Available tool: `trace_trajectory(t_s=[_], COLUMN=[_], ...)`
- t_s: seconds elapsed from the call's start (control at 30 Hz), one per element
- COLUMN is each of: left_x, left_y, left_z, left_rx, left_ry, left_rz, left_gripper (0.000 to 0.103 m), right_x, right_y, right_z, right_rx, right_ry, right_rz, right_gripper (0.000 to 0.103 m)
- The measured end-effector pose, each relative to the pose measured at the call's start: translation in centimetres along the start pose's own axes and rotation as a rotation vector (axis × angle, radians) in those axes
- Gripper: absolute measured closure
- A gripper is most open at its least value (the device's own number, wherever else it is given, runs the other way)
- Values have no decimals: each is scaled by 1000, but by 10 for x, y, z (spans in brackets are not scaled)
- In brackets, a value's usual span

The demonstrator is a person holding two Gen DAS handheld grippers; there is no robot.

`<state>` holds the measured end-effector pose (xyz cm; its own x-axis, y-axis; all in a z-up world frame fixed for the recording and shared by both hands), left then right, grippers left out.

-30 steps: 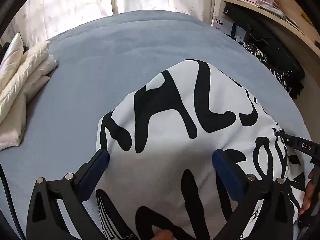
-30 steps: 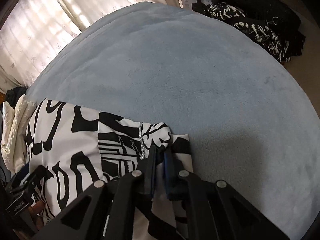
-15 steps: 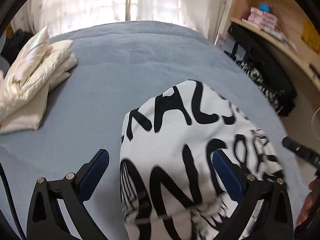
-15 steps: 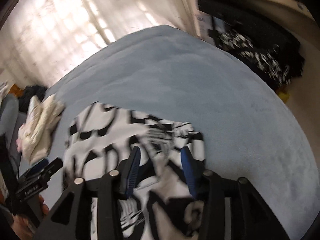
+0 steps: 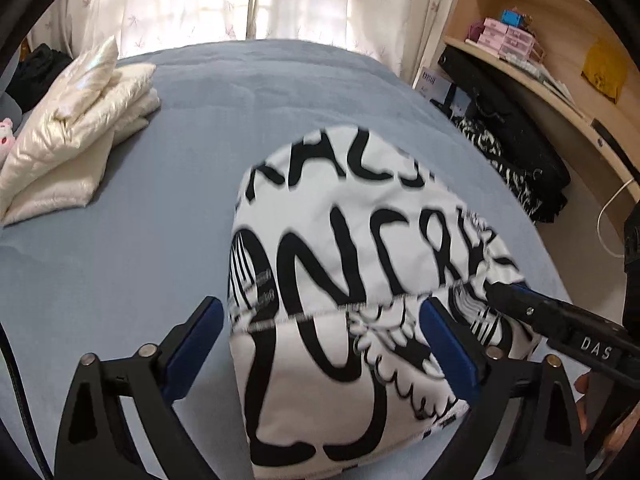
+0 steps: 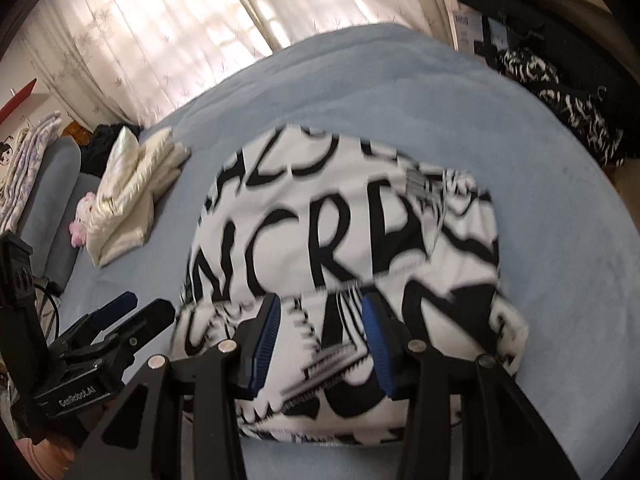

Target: Fold large clothes

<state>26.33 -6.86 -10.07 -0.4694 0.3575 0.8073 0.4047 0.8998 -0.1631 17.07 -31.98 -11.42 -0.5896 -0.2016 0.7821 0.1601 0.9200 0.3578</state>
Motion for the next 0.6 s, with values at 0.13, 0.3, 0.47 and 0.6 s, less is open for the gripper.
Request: trace_trajectory(t_s=[0.13, 0.3, 0.47, 0.6], left_x=[-18, -34, -31, -30], left_y=[9, 35, 36, 40], left_z=[17, 36, 38, 36], left_rx=[16, 95, 74, 91], left_ry=[38, 64, 50, 70], left_rz=[-67, -39, -35, -16], left_gripper=[8, 7, 7, 7], right_x=[-11, 2, 13, 19], right_y=[-19, -41, -41, -35], right_z=[18, 28, 32, 32], right_rx=[-6, 33, 47, 53], right_ry=[24, -27, -34, -28], right_rz=[74, 114, 122, 134], right_gripper=[60, 68, 68, 65])
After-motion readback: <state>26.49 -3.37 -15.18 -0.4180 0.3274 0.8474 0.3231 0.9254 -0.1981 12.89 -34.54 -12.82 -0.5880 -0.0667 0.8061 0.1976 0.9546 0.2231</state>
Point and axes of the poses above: each gripper's, at about its wrist camera, not at the fingertips, and x roughly against the way its jaws point, y to its left, z to its underside, the point moved 3 cm from there along -x, roughly the way its jaws point, and after that the axes turned 3 degrees about -x, right-handed, at the moved point
